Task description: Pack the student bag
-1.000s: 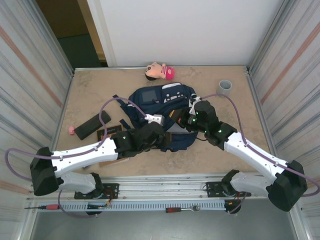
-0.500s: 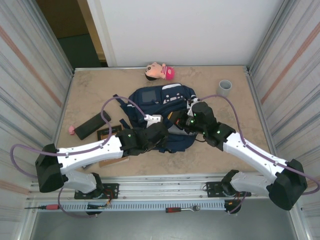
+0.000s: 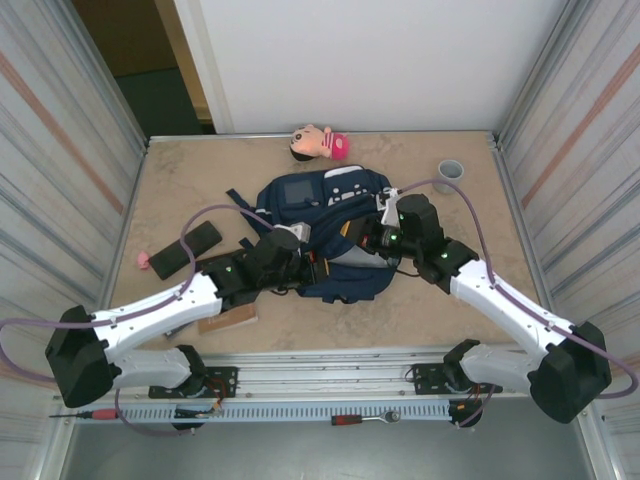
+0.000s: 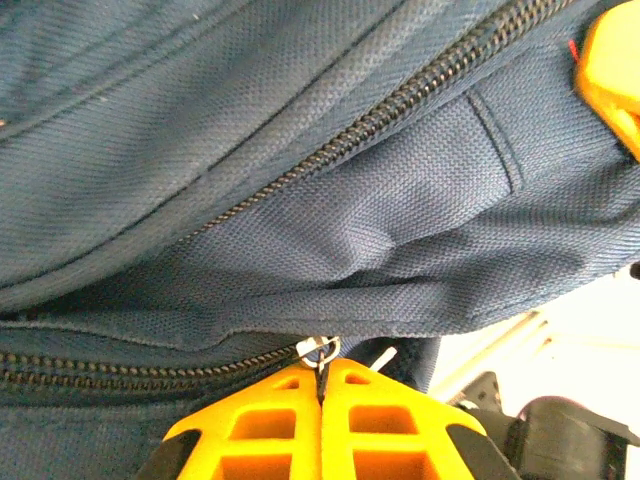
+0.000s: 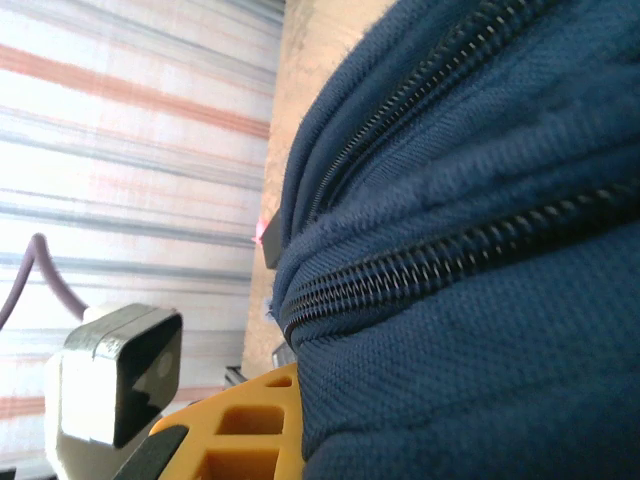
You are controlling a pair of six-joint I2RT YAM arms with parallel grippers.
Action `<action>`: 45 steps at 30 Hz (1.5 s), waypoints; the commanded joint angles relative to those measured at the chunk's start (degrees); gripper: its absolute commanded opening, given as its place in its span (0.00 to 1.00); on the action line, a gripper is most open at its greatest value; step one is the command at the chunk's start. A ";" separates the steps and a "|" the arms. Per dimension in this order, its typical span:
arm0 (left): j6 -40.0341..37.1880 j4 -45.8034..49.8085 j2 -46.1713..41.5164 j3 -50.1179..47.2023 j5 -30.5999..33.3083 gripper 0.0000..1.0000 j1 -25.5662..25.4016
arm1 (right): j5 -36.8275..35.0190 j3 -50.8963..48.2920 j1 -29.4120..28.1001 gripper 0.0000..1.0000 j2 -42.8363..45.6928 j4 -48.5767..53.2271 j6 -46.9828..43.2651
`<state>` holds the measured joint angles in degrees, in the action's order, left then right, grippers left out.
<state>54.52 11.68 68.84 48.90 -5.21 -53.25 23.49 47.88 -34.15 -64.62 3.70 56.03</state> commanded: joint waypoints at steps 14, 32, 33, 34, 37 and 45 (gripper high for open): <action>-10.14 5.32 0.74 2.64 -11.75 0.00 4.21 | 13.92 5.77 4.62 0.00 0.44 7.68 -16.93; -30.51 18.08 0.55 2.88 7.28 0.00 5.53 | 22.82 9.31 11.30 0.00 2.65 9.75 -11.14; -30.74 17.19 0.63 2.14 7.42 0.00 6.35 | 23.42 9.75 11.65 0.00 2.78 9.72 -10.84; -30.79 16.68 0.77 1.62 7.54 0.00 7.38 | 24.29 10.37 12.20 0.00 2.88 9.82 -10.64; -31.27 15.43 1.31 0.18 9.21 0.00 10.71 | 29.08 12.96 15.12 0.00 2.40 9.98 -9.03; -33.58 7.38 4.18 -2.10 11.77 0.00 20.29 | 38.39 22.14 18.72 0.00 -0.46 16.85 -9.42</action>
<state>23.09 23.22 71.53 47.75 2.66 -35.57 52.86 65.23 -16.14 -65.19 21.30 46.09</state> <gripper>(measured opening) 0.043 0.061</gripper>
